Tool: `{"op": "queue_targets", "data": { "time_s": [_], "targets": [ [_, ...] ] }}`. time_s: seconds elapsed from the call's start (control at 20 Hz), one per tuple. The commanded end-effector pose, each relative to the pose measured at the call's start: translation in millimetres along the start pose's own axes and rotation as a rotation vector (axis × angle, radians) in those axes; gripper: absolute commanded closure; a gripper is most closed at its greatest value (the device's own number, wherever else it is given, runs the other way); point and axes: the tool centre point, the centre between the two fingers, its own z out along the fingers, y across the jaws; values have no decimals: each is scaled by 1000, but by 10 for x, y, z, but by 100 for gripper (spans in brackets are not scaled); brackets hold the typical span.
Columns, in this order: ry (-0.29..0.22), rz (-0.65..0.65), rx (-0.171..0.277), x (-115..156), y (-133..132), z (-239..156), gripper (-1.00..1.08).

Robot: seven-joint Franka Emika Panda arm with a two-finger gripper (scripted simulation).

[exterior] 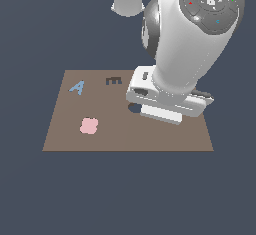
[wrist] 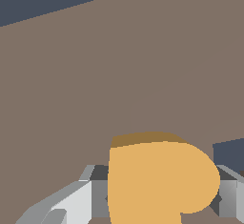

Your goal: Insert a designated object into the corresponding slot on a board.

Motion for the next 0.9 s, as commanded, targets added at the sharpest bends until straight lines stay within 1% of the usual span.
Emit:
{"op": "queue_targets", "data": {
  "time_s": [0.0, 0.2, 0.4, 0.6, 0.85],
  "targets": [
    [1, -19, 0, -29, 183, -14, 108],
    [1, -44, 0, -55, 428, -30, 108],
    [1, -61, 0, -65, 601, -40, 108],
    [1, -70, 0, -63, 685, -46, 108],
    [0, -68, 0, -60, 690, -27, 108]
  ]
}}
